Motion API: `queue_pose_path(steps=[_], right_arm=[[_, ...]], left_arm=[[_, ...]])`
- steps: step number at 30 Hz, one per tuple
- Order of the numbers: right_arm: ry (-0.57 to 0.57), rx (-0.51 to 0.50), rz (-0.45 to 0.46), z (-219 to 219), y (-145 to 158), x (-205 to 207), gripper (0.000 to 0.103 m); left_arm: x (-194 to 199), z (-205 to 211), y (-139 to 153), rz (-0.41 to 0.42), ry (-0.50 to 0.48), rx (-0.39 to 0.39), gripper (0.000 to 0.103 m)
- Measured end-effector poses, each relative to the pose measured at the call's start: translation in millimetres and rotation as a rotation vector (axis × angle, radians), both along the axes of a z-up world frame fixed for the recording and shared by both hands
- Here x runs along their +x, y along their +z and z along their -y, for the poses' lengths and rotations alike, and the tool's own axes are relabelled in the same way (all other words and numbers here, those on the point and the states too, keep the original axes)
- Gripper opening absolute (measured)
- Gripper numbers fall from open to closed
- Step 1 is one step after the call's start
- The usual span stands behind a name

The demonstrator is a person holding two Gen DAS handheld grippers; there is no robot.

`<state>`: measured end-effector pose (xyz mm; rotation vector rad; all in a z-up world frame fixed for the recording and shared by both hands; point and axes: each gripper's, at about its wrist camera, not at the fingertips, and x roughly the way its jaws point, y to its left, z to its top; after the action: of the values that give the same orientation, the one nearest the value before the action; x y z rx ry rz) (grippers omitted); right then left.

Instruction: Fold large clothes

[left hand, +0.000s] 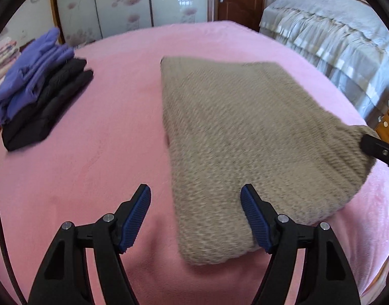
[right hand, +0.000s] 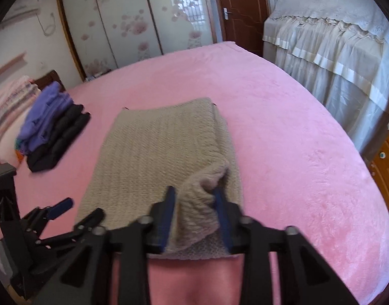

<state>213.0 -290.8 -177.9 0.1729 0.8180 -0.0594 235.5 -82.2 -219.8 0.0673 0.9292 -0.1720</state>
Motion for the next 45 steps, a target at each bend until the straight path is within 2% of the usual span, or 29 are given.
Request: queue_pose_path(steps=[1,4,9,12,16,21,23,26,28,30,35,37,41,45], right_arm=[[-0.016,0.007,-0.02,4.9,-4.1,0.1,0.016],[-0.064,0.072,-0.069,21.2,-18.4,-7.4,0.016],[-0.113,0.168,-0.182,37.1,-67.9,-22.1,0.015],[-0.131,0.189,-0.194,37.8,-90.6,-22.7,0.015],[-0.137,0.191,-0.19,37.7,-92.5,-19.8,0.017],[-0.095,0.163,-0.155,38.2,-71.0,-28.4,0.022],[-0.09,0.167,-0.131,42.4,-58.5,-35.1,0.026],[-0.086,0.153,-0.083,45.8,-33.4,-42.0,0.03],[-0.084,0.14,-0.055,47.2,-17.1,-45.1,0.041],[-0.077,0.131,-0.024,46.4,-0.6,-45.1,0.048],[-0.033,0.093,0.031,43.8,40.1,-34.1,0.062],[-0.014,0.084,0.048,43.7,52.9,-25.6,0.069],[0.027,0.089,0.058,45.9,71.9,-0.2,0.079],[0.081,0.114,0.009,47.7,67.5,33.5,0.083]], left_arm=[[5.1,-1.1,-5.3,-0.025,0.003,-0.012,0.072],[10.5,-7.2,-13.7,-0.033,-0.005,-0.022,0.073],[7.9,-7.5,-27.7,-0.029,-0.022,-0.025,0.074],[10.4,-13.1,-33.7,-0.016,-0.023,-0.066,0.076],[14.8,-23.9,-33.8,-0.017,-0.034,-0.129,0.076],[13.9,-31.0,-10.2,-0.048,-0.05,-0.173,0.076],[14.3,-33.8,3.3,-0.058,-0.051,-0.188,0.085],[15.0,-35.5,28.5,-0.059,-0.038,-0.189,0.086],[18.3,-34.2,45.6,-0.052,-0.034,-0.143,0.086],[21.0,-33.9,62.7,-0.034,-0.046,-0.133,0.086],[24.6,-36.2,106.0,0.047,-0.087,-0.213,0.087],[29.7,-37.3,119.2,0.069,-0.097,-0.244,0.092],[45.5,-33.3,133.4,0.094,-0.115,-0.303,0.092],[72.8,-21.2,123.6,0.038,-0.154,-0.344,0.092]])
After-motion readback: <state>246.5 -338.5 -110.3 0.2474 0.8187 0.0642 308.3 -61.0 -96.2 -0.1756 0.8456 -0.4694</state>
